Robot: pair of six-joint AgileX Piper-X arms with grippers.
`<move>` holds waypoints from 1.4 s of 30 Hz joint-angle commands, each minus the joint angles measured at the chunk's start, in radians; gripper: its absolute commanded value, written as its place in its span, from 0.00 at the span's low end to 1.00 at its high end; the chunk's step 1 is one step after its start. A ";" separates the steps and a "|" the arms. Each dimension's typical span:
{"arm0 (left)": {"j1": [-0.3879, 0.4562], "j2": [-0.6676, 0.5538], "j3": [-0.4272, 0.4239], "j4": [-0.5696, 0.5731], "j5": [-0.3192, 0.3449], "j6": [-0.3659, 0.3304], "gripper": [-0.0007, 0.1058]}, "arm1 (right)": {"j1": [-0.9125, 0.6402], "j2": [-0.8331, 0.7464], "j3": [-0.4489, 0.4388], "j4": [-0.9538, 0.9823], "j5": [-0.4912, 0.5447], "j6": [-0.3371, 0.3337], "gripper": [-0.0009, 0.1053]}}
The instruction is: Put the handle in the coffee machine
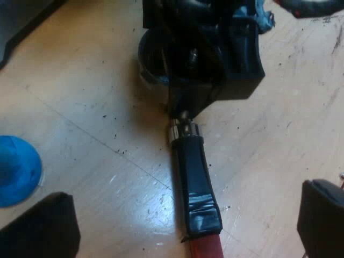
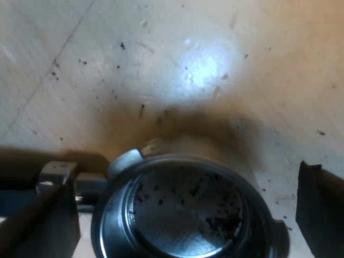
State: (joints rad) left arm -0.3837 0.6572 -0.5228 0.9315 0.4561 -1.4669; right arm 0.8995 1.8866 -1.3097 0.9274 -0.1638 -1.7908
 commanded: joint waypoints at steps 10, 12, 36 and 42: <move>-0.005 -0.008 -0.006 -0.017 0.014 0.002 0.79 | 0.002 0.007 -0.009 0.005 0.002 -0.029 0.73; -0.005 -0.008 -0.006 -0.017 0.014 0.007 0.79 | 0.002 0.007 -0.009 0.008 0.002 -0.029 0.65; -0.005 -0.008 -0.006 -0.017 0.162 0.351 0.79 | -0.006 -0.228 -0.009 0.286 -0.007 0.262 0.01; -0.005 -0.008 -0.006 -0.017 0.162 0.351 0.79 | -0.031 -0.278 -0.009 0.291 0.010 0.310 0.01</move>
State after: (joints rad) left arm -0.3837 0.6572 -0.5228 0.9190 0.6002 -1.1219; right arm 0.8829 1.6394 -1.3097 1.2158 -0.1419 -1.4963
